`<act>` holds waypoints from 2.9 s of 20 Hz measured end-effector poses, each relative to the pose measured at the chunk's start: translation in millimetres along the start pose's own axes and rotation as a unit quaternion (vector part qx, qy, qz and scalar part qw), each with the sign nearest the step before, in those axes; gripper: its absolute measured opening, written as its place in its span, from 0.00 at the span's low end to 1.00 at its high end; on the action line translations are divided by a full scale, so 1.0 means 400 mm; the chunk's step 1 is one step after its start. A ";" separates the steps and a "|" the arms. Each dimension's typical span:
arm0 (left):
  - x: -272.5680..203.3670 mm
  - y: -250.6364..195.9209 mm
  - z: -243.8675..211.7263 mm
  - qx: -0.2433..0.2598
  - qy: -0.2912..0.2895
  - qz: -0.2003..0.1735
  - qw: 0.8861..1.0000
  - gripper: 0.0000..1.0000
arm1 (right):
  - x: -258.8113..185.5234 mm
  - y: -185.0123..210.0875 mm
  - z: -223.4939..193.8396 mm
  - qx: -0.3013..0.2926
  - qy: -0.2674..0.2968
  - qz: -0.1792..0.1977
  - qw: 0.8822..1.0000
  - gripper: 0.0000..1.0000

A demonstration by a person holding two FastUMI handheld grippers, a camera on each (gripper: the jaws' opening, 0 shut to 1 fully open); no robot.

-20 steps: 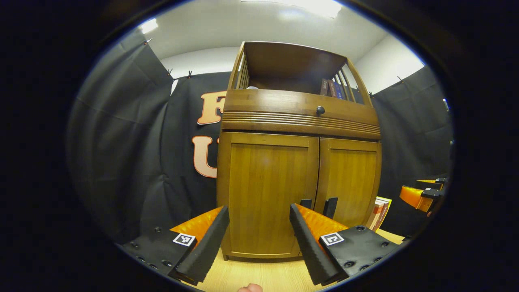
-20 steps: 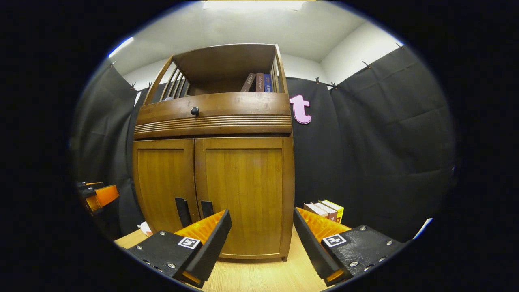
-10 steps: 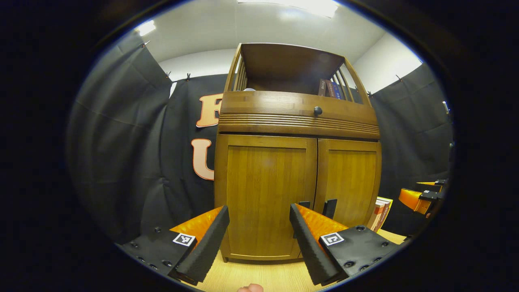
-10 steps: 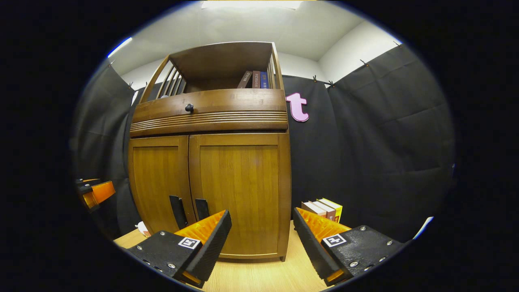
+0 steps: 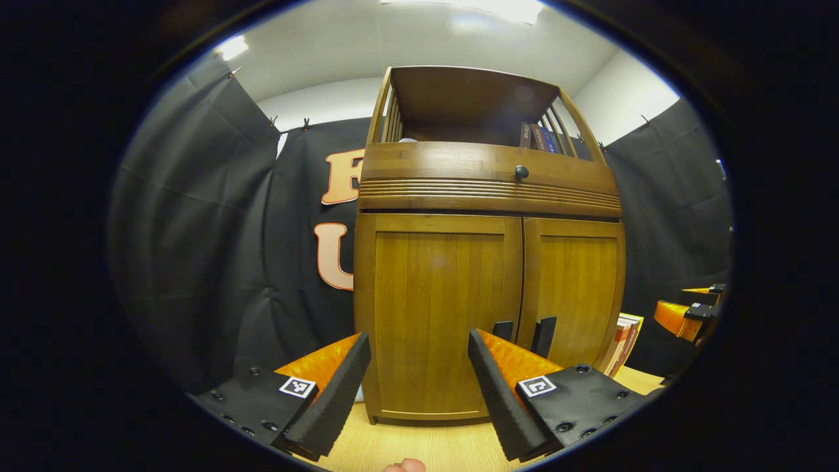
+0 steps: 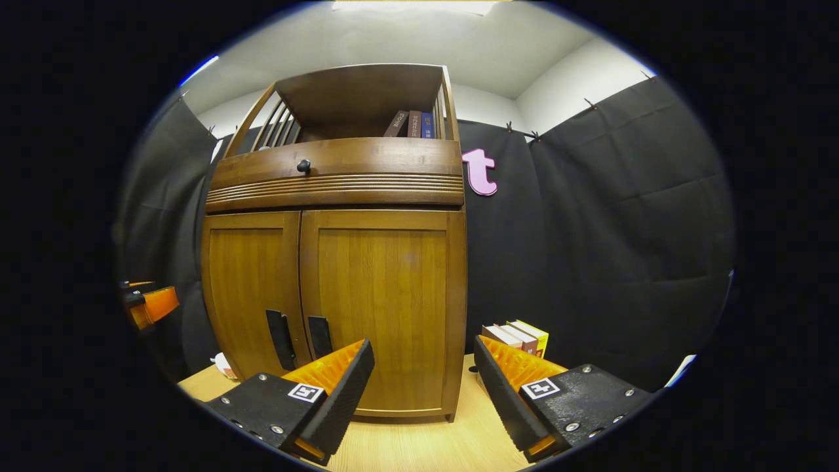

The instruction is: Open the right door of the double-door shoe cabinet with the right hand, and open the left door with the left hand.

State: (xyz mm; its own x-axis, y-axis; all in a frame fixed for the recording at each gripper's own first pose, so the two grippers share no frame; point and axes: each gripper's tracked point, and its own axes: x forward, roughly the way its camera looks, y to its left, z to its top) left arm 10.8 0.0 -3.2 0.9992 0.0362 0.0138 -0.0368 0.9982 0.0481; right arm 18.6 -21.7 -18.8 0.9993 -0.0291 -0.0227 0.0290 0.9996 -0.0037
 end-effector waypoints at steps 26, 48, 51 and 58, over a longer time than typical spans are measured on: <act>-0.031 0.073 -0.045 -0.010 0.012 0.039 0.999 0.94 | 0.335 0.406 -0.215 -0.008 0.042 0.148 0.988 0.98; -0.005 0.084 -0.059 -0.010 0.011 0.034 0.999 0.94 | 0.413 0.450 -0.242 0.025 0.043 0.134 0.990 0.29; -0.005 0.081 -0.053 -0.011 0.009 0.030 0.999 0.94 | 0.411 0.451 -0.243 0.028 0.041 0.137 0.989 0.27; -0.010 0.077 -0.040 -0.004 0.002 0.027 1.000 0.94 | 0.377 0.442 -0.245 0.021 0.046 0.156 0.987 0.22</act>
State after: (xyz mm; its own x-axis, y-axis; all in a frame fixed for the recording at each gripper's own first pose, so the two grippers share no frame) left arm 5.9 31.6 -17.6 0.9958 0.0907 0.0113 -0.0911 0.9951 0.0384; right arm 172.0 150.4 -121.0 0.9539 0.2809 -0.1060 -0.2760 0.9594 0.0583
